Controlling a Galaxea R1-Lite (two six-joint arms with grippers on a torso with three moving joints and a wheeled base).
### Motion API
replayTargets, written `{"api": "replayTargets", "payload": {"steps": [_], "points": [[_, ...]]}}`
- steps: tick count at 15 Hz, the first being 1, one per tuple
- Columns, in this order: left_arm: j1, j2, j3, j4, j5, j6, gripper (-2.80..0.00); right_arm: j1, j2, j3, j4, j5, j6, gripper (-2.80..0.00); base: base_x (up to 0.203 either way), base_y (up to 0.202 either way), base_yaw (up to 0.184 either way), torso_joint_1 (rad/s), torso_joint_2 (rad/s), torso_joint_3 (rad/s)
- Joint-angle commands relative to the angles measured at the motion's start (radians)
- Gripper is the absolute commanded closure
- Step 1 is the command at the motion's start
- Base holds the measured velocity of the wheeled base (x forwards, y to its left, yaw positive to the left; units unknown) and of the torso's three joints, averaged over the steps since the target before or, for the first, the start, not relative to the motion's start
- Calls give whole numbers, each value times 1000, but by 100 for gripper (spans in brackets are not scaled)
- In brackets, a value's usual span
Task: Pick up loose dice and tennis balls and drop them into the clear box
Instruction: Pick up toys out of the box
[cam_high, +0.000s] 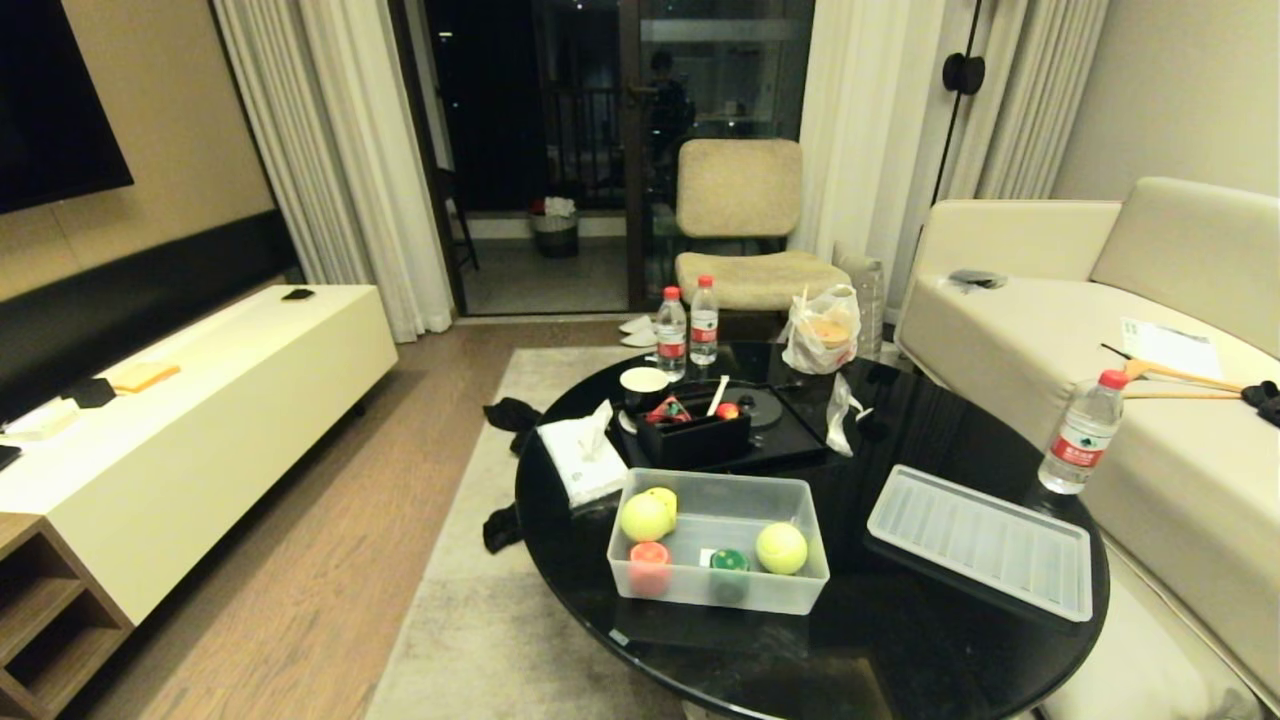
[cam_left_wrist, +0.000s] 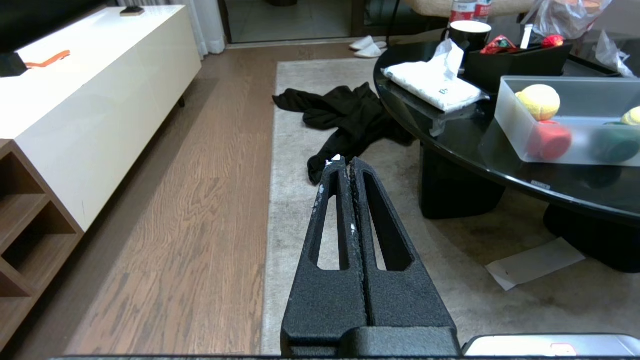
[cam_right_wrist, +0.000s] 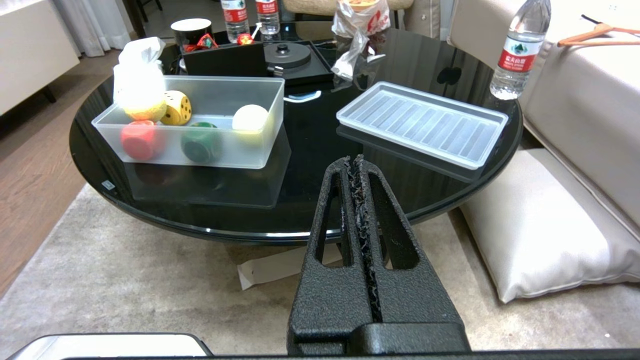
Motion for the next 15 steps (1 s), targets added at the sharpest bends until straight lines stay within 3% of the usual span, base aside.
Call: {"api": "replayTargets", "payload": {"steps": [1,12,15], "points": [[0,0,2,-1,0,0,0,0,1,0,0,0,0,0,0,0,0,0,0,0],[0,0,2,-1,0,3,0,0,1,0,0,0,0,0,0,0,0,0,0,0],[0,0,2,-1,0,3,0,0,1,2,0,0,0,0,-148,0,-13,1,0,3]]}}
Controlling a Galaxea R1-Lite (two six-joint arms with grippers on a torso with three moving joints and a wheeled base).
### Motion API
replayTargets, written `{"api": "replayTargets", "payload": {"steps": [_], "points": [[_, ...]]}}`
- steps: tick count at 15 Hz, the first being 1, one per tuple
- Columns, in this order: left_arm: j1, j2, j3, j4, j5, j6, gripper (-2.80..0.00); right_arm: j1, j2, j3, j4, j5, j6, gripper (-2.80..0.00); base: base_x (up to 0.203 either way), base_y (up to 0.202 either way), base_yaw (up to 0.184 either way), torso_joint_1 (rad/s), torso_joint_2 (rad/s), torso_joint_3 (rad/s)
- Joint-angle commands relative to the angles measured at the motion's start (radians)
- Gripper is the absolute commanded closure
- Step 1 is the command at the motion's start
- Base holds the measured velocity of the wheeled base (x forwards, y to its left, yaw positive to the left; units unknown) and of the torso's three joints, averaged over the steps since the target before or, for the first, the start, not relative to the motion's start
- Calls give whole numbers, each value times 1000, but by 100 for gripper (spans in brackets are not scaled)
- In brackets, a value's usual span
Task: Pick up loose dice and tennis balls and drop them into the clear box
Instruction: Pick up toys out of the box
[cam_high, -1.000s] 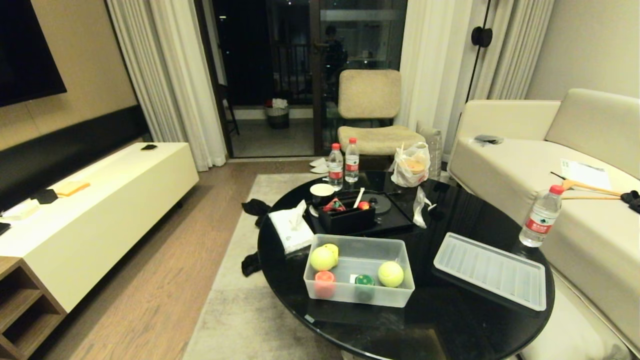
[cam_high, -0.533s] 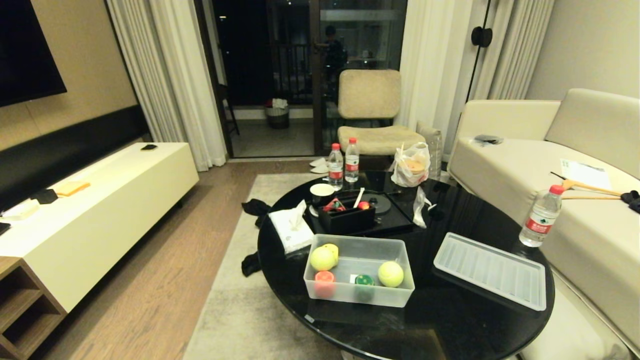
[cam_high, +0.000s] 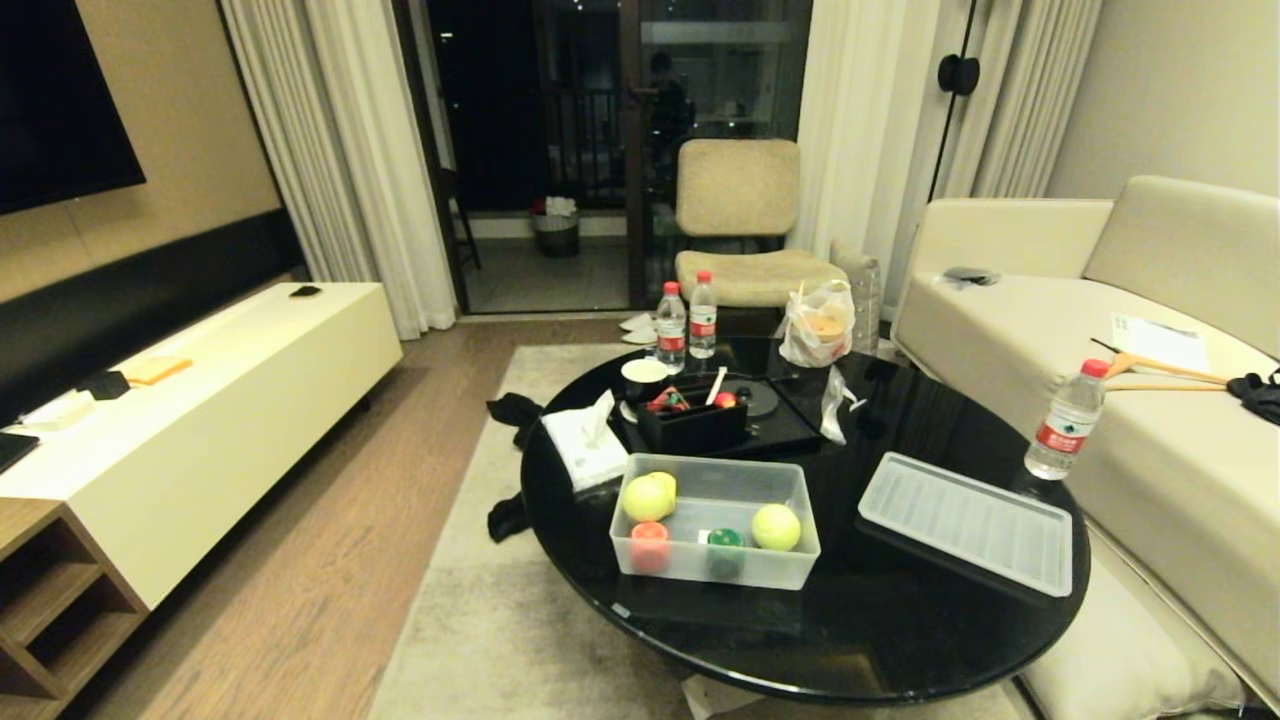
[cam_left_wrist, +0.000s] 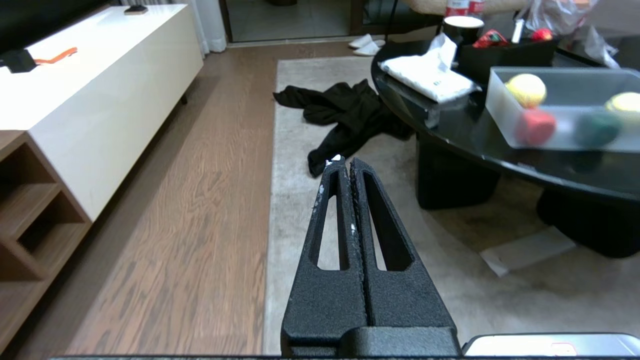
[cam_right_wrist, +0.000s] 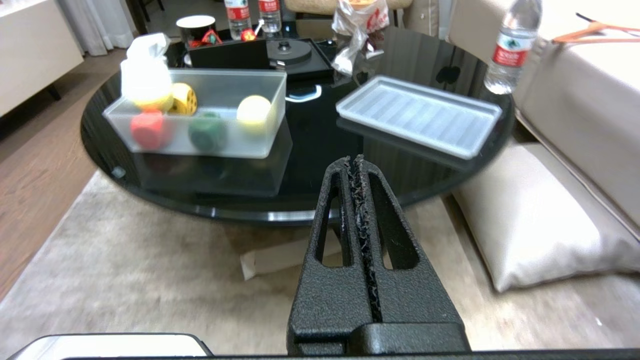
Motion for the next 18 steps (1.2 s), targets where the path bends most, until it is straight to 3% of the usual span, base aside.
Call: {"api": "replayTargets", "payload": {"steps": [1,12,18], "points": [[0,2,2,0,0,0,0,1,1,1,0,0,0,0,-218,0,30,7,4,4],[0,2,2,0,0,0,0,0,1,2,0,0,0,0,-168,0,-9,2,3,3],[0,2,2,0,0,0,0,1,1,0,0,0,0,0,-17,0,7,1,0,2]]}}
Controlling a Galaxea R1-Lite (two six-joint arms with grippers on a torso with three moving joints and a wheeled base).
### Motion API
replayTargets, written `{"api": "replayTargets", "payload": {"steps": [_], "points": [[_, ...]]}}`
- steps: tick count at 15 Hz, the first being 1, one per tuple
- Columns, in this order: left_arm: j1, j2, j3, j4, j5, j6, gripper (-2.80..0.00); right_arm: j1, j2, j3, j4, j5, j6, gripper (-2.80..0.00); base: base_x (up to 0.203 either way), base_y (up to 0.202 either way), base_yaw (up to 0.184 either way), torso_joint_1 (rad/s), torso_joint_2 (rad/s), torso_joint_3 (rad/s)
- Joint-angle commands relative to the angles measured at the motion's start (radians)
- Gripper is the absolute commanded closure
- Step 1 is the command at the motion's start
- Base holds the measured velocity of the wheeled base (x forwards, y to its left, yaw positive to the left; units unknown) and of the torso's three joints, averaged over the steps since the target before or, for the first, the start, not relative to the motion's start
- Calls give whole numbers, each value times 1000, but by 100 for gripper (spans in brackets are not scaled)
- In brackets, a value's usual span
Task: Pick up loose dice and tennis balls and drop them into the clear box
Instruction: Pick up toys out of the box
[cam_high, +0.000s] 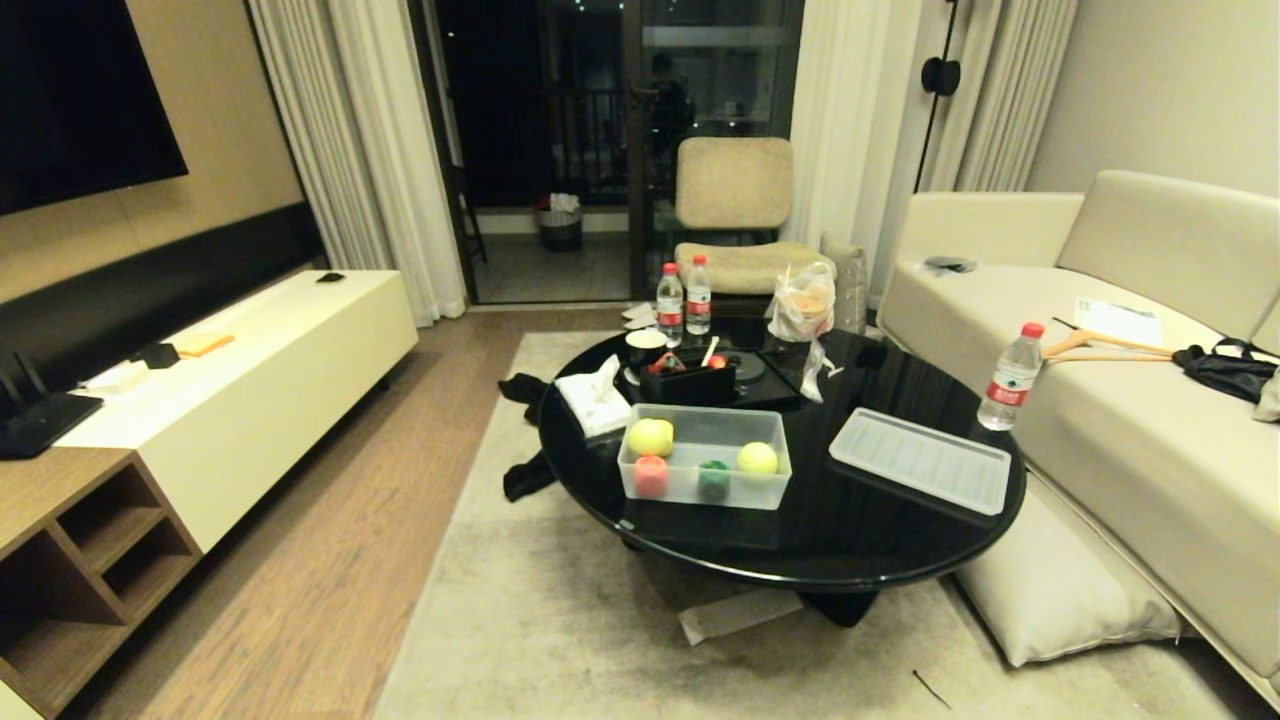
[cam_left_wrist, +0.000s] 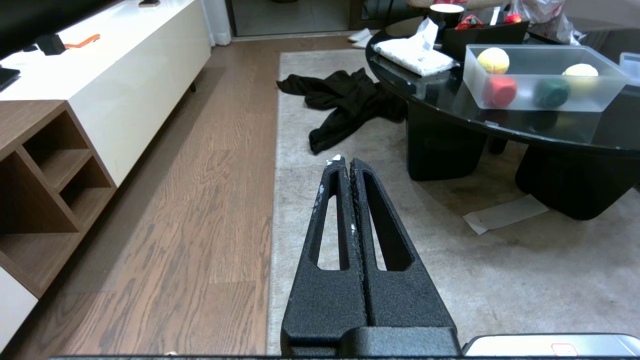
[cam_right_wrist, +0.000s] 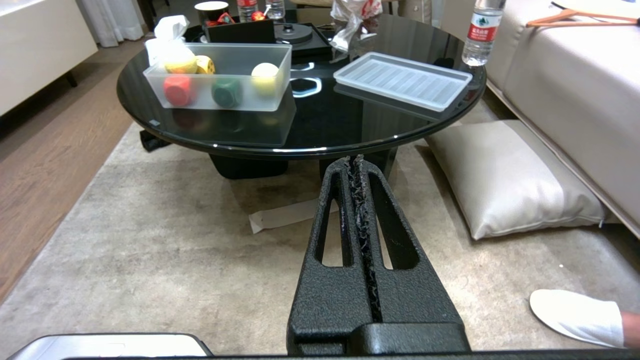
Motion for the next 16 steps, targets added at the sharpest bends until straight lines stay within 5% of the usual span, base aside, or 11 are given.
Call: {"api": "replayTargets", "payload": {"steps": [1,16], "points": [[0,2,2,0,0,0,0,0,1,1,0,0,0,0,0,0,0,0,0,0],[0,2,2,0,0,-1,0,0,1,1,0,0,0,0,0,0,0,0,0,0]]}}
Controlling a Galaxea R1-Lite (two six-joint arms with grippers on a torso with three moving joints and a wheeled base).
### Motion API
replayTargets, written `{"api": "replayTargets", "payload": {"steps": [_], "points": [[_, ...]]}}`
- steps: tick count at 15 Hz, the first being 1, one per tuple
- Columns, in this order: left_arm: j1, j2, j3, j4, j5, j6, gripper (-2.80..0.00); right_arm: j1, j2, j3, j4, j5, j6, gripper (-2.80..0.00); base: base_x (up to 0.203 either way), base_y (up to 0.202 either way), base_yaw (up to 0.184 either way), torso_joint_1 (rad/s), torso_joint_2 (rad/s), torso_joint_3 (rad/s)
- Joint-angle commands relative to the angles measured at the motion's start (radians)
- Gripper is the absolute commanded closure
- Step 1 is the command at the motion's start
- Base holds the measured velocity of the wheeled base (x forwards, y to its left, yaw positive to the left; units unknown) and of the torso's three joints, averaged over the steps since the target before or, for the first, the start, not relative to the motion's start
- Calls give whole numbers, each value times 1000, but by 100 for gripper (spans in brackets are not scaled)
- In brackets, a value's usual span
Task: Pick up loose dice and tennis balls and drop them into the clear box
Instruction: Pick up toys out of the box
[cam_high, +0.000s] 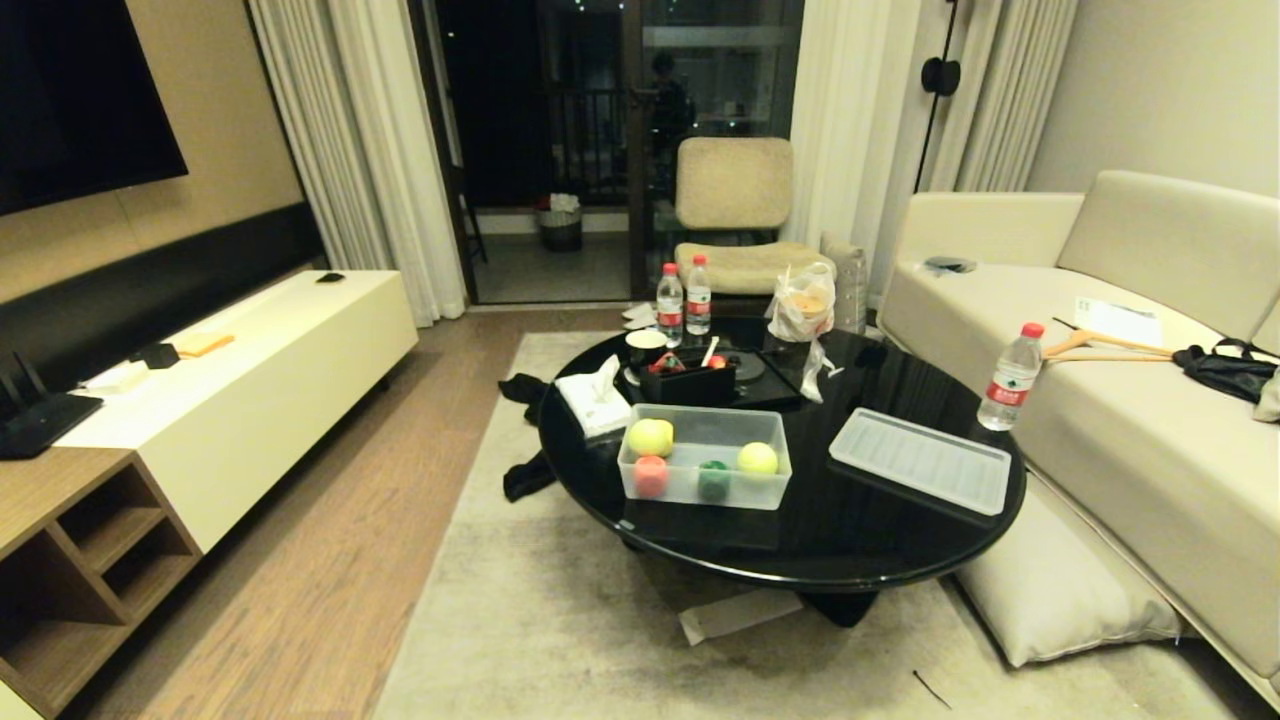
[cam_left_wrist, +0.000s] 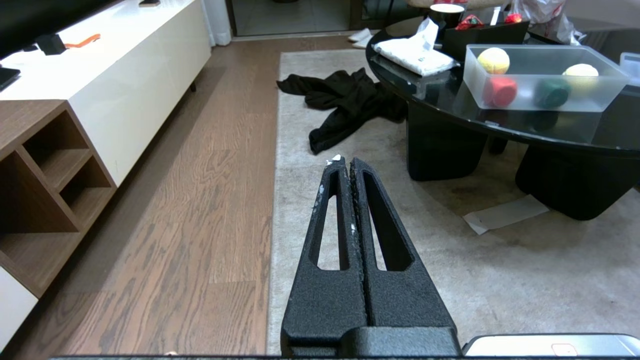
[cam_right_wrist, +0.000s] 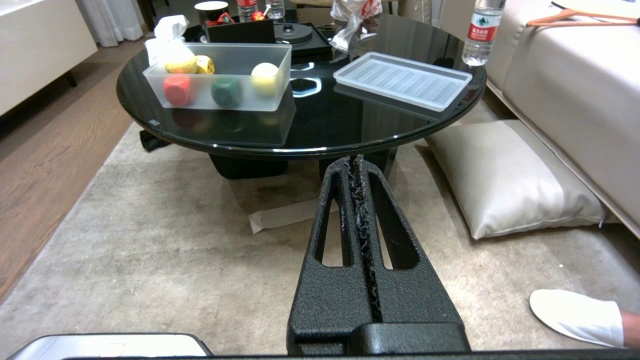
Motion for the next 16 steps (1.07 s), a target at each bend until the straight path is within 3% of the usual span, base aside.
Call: {"api": "replayTargets", "payload": {"steps": [1,13,16], "points": [[0,2,2,0,0,-1,0,0,1,1,0,0,0,0,0,0,0,0,0,0],[0,2,2,0,0,-1,0,0,1,0,0,0,-1,0,0,0,0,0,0,0],[0,2,2,0,0,-1,0,0,1,1,0,0,-1,0,-11,-29,143,3,-2,0]]}}
